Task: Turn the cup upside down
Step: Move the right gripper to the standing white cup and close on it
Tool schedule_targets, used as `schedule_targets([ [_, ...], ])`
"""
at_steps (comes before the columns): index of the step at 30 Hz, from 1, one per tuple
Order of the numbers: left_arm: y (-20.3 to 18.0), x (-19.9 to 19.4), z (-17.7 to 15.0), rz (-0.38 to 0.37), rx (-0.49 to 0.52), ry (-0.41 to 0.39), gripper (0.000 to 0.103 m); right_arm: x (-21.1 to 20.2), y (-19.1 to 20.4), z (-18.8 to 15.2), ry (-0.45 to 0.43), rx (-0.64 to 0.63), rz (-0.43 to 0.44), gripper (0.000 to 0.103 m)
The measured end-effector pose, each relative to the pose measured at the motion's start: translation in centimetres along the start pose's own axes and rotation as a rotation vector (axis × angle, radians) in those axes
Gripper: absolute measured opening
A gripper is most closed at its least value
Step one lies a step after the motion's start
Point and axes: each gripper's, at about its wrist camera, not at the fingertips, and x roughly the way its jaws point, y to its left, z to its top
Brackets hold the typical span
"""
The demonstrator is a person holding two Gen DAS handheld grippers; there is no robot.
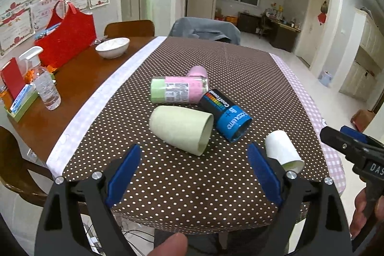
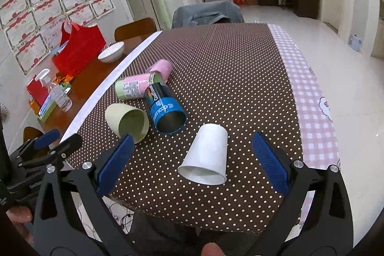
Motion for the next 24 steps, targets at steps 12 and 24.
schedule_targets([
  [12, 2.2, 0.8, -0.2, 0.012, -0.047, 0.002, 0.089, 7.0, -1.6, 0.8, 0.259, 0.032, 0.020, 0.097],
  [24, 4.4, 2.0, -0.8, 0.002, -0.100, 0.021, 0.089, 13.1, -1.8, 0.9, 0.467, 0.029, 0.001, 0.088],
])
